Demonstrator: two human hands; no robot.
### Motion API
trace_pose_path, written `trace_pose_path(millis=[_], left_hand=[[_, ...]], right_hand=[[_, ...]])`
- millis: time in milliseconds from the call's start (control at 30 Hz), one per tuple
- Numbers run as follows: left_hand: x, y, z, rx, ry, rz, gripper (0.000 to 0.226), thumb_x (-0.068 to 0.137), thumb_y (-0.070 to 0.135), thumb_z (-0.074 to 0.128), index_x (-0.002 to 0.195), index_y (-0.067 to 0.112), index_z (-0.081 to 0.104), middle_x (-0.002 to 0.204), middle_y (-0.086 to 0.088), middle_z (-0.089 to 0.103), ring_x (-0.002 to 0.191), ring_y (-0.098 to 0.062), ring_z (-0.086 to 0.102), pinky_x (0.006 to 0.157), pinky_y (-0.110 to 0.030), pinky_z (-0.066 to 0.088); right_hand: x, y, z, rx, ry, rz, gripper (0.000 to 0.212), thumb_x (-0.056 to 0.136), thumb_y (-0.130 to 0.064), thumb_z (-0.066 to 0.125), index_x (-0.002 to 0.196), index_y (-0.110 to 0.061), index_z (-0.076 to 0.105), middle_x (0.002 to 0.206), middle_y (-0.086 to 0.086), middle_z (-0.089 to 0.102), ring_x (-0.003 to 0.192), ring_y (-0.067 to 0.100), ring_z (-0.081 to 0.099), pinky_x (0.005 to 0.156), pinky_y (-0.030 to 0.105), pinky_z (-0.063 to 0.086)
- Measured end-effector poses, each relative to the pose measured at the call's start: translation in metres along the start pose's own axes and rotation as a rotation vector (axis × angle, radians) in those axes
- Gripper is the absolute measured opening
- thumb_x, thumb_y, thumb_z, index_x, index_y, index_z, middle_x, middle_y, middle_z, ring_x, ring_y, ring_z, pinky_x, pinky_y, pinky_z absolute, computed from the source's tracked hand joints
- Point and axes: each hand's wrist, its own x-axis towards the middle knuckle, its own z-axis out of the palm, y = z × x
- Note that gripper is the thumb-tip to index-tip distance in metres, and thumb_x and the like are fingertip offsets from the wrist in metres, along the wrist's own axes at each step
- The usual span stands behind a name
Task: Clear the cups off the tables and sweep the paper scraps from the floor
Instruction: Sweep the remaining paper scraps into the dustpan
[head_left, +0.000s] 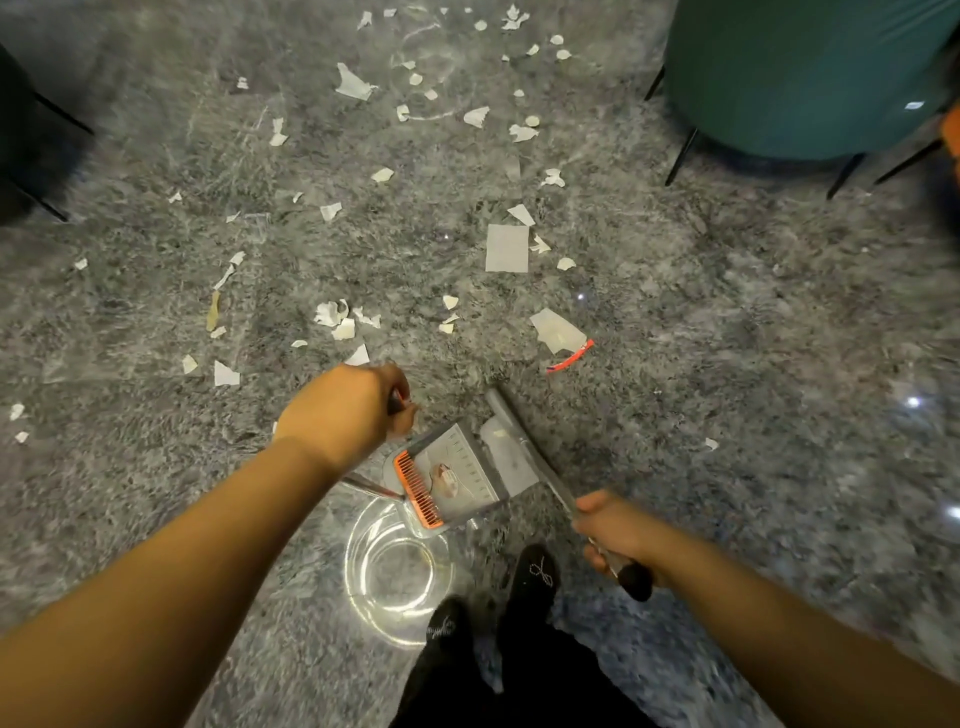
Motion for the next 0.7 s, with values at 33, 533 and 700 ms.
trace_pose_path(millis=[33,533,700], left_hand=[[0.002,-0.001,0.0,0.001,0.008,0.004,0.017,0.093,0.036,0.063,0.102,0.022,0.063,0.084,0.001,0.07,0.072,-0.017,0.066,0.066,-0.036,0.059],[0.025,-0.005,-0.023,-0.084,0.05,0.155,0.012,0.085,0.035,0.072,0.089,0.026,0.066,0.068,0.007,0.063,0.067,-0.016,0.064,0.062,-0.026,0.049],[0.048,0.032,-0.027,-0.071,0.06,0.287,0.013,0.084,0.031,0.074,0.092,0.022,0.069,0.073,-0.002,0.07,0.071,-0.022,0.066,0.061,-0.029,0.049]], right_hand=[[-0.001,-0.002,0.002,0.023,-0.028,0.012,0.023,0.1,-0.007,0.044,0.122,-0.014,0.041,0.076,0.011,0.051,0.043,0.013,0.045,0.038,0.019,0.036],[-0.046,0.0,0.014,0.33,0.012,-0.031,0.024,0.099,-0.009,0.047,0.122,-0.016,0.049,0.066,0.012,0.051,0.032,0.011,0.044,0.035,0.015,0.034],[-0.058,0.019,-0.008,0.502,0.144,-0.092,0.024,0.1,-0.012,0.047,0.123,-0.02,0.047,0.064,0.013,0.052,0.033,0.012,0.045,0.035,0.017,0.034]])
